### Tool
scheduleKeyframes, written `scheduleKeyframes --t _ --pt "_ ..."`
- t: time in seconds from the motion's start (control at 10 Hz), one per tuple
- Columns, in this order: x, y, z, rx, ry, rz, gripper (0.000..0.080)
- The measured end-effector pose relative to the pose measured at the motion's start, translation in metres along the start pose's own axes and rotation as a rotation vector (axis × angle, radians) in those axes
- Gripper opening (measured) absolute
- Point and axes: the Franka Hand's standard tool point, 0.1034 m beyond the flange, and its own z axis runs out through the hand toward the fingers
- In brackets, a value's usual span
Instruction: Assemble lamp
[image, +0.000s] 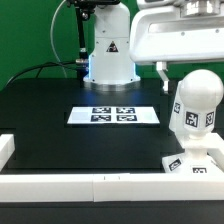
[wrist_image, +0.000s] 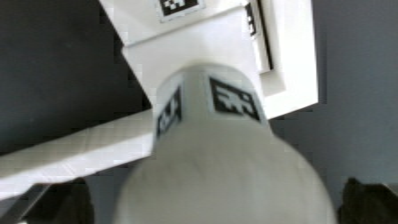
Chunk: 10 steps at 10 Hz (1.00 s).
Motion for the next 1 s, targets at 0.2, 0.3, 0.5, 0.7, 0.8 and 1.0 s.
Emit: scheduleKeyframes --t 0.2,0.3,0.5,0.7,0.8,1.0 --pt "0.007 0.006 0.0 -0.031 -0.11 -0.028 0.0699" --pt "0.009 0.009 0.0 -0.037 -0.156 -0.006 0.0699" --pt "0.006 0.008 0.0 -0.048 -0.235 0.041 0.0699" --pt "0.003 -0.005 0.003 -0.02 -0.198 0.074 0.0699" --pt "0.004 -0.003 0.005 -0.012 -0.179 0.086 0.0699" --pt "0.003 -0.002 0.01 -0.01 -0.148 0.092 0.0699"
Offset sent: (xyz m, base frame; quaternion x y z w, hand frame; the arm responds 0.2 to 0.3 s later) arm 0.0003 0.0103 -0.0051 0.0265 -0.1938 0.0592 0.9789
